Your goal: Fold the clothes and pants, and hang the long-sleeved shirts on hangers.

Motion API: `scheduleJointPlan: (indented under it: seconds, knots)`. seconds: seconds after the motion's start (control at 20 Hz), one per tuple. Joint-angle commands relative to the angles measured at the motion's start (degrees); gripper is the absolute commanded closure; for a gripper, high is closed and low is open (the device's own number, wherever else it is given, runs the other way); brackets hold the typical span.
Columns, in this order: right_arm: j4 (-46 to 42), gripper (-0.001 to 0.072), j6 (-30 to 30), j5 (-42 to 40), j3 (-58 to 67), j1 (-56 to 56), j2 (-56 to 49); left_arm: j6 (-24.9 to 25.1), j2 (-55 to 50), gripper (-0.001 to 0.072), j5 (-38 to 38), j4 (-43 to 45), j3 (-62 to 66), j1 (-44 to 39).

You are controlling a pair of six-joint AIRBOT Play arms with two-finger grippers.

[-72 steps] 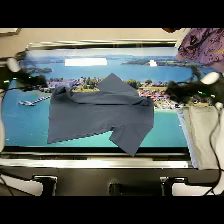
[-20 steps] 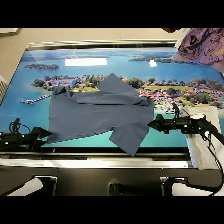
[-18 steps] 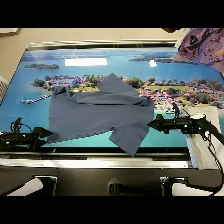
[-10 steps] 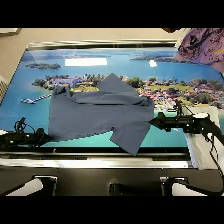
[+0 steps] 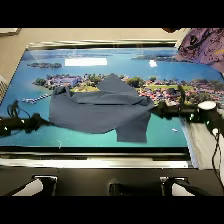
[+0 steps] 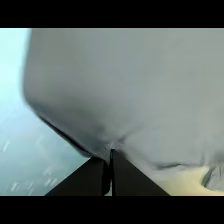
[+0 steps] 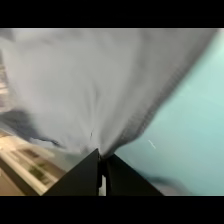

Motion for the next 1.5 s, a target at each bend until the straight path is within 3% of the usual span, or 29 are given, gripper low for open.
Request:
scheduleJointPlan:
  seconds: [0.0, 0.2, 0.4, 0.65, 0.9, 1.1, 1.3, 1.45]
  knots:
    - [-6.1, 0.0684, 5.8, -0.9, 16.4, 4.9, 2.2, -4.3, 1.7, 0.0693, 0.2, -0.7, 15.5, -4.4]
    - [-17.5, 0.0684, 13.8, -0.9, 41.5, 6.9, 4.9, -10.5, 3.6, 0.0693, 0.2, 3.0, 41.1, -6.2]
    - [-30.6, 0.0683, 19.8, 2.0, 58.1, 6.9, 13.2, -19.7, 9.9, 0.0693, 0.2, 19.3, 60.5, -6.0]
    - [-38.4, 0.0683, 23.5, 1.3, 60.3, 6.9, 28.6, -24.5, 24.0, 0.0692, -1.1, 32.8, 64.2, -6.0]
    - [-41.3, 0.0684, 26.6, 0.1, 60.2, 6.9, 33.0, -27.8, 29.0, 0.0692, -6.4, 34.0, 64.2, -6.0]
    - [-41.1, 0.0685, 31.9, 6.8, 60.1, 6.9, 25.8, -27.5, 24.1, 0.0691, -6.4, 29.4, 60.4, -6.1]
    - [-41.1, 0.0684, 35.6, 14.1, 60.1, 6.9, 11.1, -20.8, 13.3, 0.0691, -6.1, 19.3, 50.7, -6.1]
    - [-41.1, 0.0684, 35.3, 14.3, 60.0, 6.9, -2.1, -16.2, 1.8, 0.0691, -1.1, 18.6, 43.8, -8.0]
